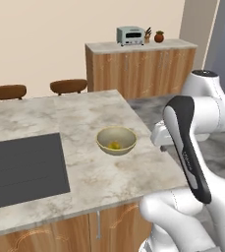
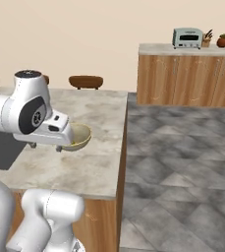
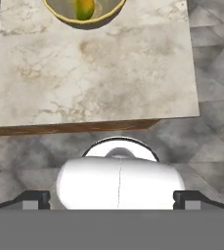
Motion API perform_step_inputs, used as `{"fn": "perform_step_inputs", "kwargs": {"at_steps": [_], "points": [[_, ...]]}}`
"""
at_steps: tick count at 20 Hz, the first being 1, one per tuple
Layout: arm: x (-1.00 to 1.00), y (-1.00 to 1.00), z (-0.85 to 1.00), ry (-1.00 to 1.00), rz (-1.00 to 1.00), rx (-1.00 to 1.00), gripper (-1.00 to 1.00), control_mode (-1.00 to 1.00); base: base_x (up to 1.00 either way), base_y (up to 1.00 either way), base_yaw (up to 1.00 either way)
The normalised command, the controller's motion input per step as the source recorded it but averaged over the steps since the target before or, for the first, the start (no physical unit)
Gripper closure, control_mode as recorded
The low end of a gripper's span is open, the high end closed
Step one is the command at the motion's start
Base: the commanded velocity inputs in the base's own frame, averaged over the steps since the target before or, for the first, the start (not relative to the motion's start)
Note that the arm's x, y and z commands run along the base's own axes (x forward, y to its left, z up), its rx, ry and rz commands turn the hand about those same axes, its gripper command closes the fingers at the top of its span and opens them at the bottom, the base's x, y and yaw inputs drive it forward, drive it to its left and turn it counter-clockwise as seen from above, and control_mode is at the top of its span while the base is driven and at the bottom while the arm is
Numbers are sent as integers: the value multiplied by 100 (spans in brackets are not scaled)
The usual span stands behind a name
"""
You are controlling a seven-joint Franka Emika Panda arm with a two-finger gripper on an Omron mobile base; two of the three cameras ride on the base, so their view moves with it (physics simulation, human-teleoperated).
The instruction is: Pick the mangos from the cabinet and place them in one bowl. Pick the carrot from the sink and place it in the other bowl.
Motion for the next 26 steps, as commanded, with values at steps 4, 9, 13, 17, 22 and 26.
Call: {"fn": "perform_step_inputs", "kwargs": {"at_steps": [4, 9, 13, 17, 22, 26], "points": [[0, 0, 0, 0, 0, 0, -100, 100, -67, -2, -6], [0, 0, 0, 0, 0, 0, -100, 100, 5, -2, 74], [0, 0, 0, 0, 0, 0, -100, 100, 0, 0, 100], [0, 0, 0, 0, 0, 0, -100, 100, 0, 0, 100], [0, 0, 0, 0, 0, 0, -100, 100, -9, -11, 100], [0, 0, 0, 0, 0, 0, -100, 100, -19, -35, 93]]}}
